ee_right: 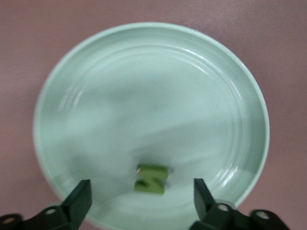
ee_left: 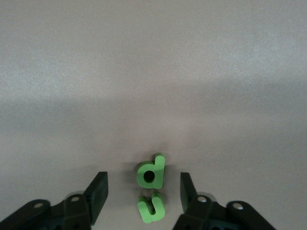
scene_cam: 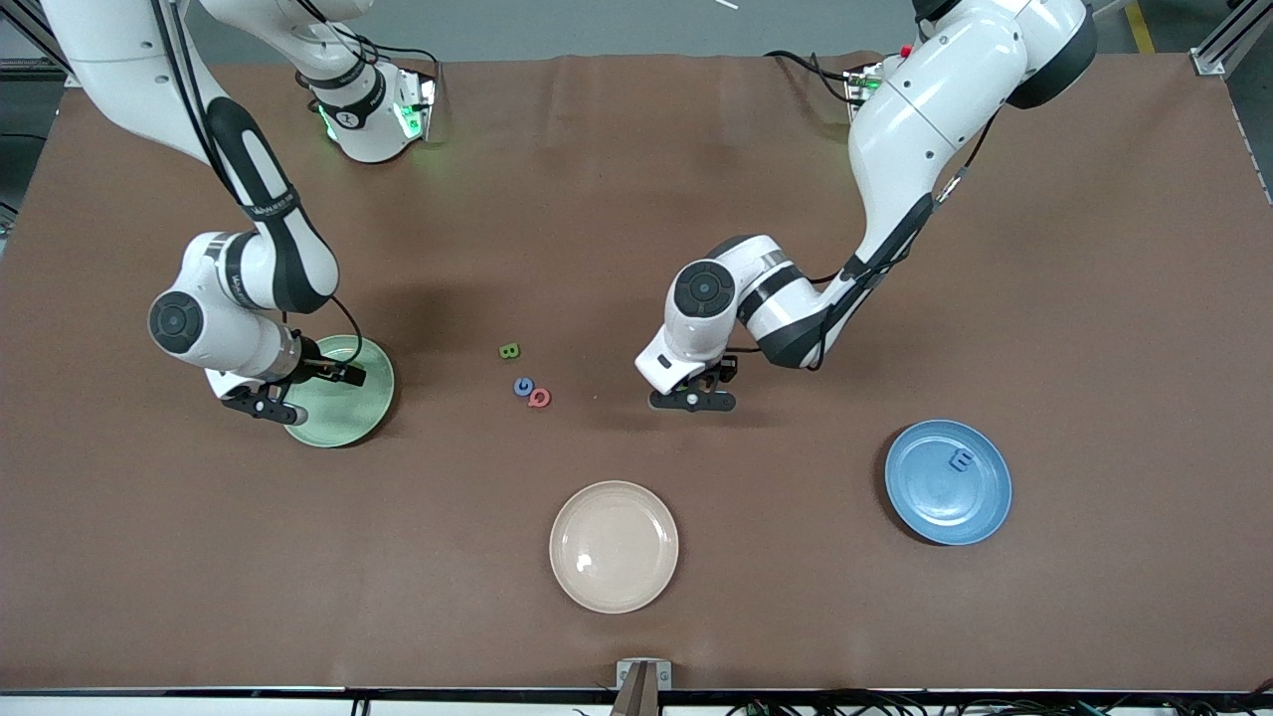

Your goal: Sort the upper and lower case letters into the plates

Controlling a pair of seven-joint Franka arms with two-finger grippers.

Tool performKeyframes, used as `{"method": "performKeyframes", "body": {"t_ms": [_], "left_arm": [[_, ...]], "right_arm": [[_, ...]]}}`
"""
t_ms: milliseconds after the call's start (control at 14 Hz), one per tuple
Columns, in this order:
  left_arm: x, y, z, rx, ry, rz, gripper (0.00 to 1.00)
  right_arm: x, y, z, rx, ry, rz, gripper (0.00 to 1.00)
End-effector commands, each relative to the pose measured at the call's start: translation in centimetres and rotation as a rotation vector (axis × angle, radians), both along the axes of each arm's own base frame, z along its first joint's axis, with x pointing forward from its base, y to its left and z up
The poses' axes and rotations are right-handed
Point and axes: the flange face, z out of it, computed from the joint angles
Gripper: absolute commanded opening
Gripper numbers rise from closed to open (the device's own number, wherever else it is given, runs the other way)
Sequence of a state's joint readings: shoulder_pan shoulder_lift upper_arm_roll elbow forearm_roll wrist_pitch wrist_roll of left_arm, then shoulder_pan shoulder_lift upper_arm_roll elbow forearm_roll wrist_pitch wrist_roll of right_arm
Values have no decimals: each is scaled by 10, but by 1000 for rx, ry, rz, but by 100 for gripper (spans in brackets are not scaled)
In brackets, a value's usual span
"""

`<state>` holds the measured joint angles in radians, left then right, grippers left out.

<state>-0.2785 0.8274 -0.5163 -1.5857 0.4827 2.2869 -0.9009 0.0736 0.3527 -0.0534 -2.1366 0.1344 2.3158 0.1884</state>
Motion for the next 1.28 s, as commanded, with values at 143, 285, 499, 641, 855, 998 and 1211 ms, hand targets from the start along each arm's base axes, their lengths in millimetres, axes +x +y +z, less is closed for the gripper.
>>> {"method": "performKeyframes", "body": {"t_ms": [143, 285, 499, 641, 855, 998, 1211], "left_arm": [[-3, -6, -14, 6, 18, -18, 65], [-2, -6, -16, 5, 18, -21, 60], [0, -5, -16, 5, 16, -21, 32], [2, -2, -16, 5, 16, -14, 21], [30, 26, 10, 8, -17, 48, 3], [57, 66, 35, 40, -28, 101, 3], [89, 126, 62, 68, -38, 200, 3]], "right_arm": [[-2, 77, 58, 27, -39, 130, 100], [-7, 106, 57, 28, -53, 181, 100], [-14, 150, 52, 28, -102, 229, 100], [-22, 188, 44, 24, -126, 223, 100], [-37, 233, 9, 12, -145, 217, 99], [-43, 246, 1, 5, -141, 205, 91], [-55, 255, -10, -1, -121, 228, 85]]}}
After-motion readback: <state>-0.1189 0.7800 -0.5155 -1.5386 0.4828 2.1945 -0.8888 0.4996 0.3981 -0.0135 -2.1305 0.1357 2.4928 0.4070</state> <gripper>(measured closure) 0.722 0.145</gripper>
